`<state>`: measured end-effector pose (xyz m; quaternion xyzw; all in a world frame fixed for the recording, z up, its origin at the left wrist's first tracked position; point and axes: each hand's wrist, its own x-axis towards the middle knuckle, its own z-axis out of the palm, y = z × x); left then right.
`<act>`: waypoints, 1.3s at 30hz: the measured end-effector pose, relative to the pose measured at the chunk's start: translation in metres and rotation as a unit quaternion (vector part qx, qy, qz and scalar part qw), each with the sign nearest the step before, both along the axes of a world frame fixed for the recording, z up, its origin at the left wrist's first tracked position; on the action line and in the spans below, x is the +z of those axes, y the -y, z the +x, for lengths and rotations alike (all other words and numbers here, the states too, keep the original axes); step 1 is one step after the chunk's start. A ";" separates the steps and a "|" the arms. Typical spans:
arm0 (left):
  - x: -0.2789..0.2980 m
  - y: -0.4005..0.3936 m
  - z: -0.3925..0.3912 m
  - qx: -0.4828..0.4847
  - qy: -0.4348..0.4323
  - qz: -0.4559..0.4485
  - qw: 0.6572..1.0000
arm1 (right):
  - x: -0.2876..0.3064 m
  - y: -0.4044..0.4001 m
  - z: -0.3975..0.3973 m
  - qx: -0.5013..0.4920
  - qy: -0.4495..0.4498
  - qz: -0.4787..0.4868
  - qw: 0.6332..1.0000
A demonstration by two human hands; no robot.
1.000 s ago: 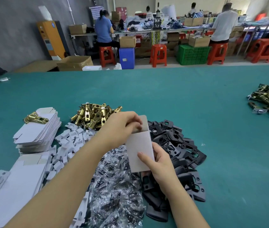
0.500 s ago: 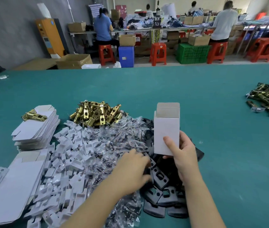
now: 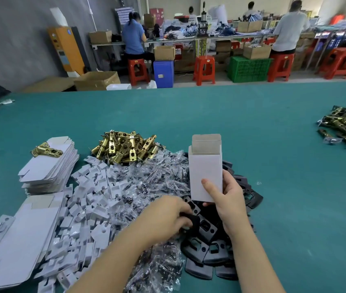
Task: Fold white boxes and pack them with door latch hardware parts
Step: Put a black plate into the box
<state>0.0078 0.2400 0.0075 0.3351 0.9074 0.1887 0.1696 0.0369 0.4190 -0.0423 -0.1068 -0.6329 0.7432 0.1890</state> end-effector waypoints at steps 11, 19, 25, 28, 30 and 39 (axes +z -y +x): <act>0.098 0.037 -0.017 0.134 -0.240 0.335 0.901 | 0.003 0.025 0.005 0.127 0.003 0.050 0.991; 0.083 0.009 -0.021 0.148 -0.212 0.220 0.941 | 0.005 0.027 0.006 0.146 -0.001 0.045 0.988; 0.082 0.000 -0.022 0.132 -0.091 0.147 0.976 | 0.005 0.026 0.006 0.148 0.002 0.025 0.989; 0.083 -0.002 -0.021 0.120 0.014 0.138 0.983 | 0.004 0.026 0.006 0.143 0.000 0.015 0.990; 0.085 -0.002 -0.021 0.109 0.066 0.131 0.983 | 0.003 0.026 0.006 0.142 -0.003 0.014 0.990; 0.089 0.000 -0.026 0.086 0.034 0.147 0.985 | 0.004 0.029 0.005 0.128 -0.006 0.004 0.992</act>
